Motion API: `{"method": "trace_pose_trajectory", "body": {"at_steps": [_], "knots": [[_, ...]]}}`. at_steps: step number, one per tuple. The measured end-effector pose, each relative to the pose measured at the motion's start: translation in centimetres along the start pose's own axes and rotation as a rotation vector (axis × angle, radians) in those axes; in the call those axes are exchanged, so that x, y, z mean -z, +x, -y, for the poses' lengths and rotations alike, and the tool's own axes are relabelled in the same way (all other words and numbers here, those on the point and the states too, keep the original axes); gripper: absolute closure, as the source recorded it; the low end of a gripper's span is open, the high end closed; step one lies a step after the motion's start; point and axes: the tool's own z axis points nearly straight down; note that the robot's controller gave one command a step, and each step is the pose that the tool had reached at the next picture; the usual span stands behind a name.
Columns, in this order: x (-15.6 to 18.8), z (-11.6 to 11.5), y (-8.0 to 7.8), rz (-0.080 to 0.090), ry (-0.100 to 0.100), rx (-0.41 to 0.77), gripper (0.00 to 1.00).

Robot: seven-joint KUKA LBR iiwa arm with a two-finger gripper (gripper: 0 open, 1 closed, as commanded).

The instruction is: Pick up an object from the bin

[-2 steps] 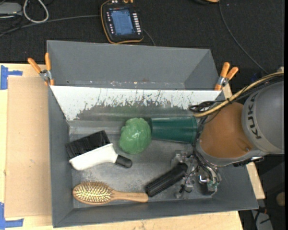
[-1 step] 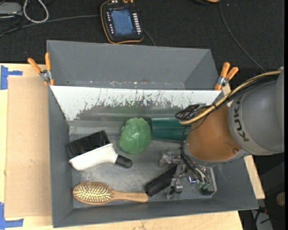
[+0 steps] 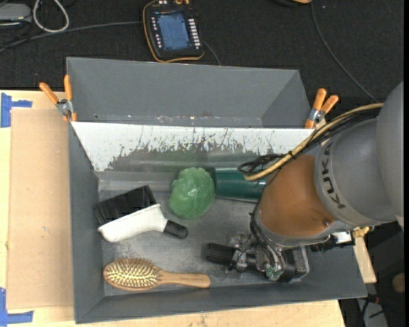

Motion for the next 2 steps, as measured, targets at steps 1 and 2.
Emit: {"method": "trace_pose_trajectory", "body": {"at_steps": [1, 2], "knots": [[0.0, 0.0, 0.0, 0.000, 0.000, 0.001, 1.00], [2.0, 0.1, 0.1, -0.003, 0.000, 0.002, 1.00]]}}
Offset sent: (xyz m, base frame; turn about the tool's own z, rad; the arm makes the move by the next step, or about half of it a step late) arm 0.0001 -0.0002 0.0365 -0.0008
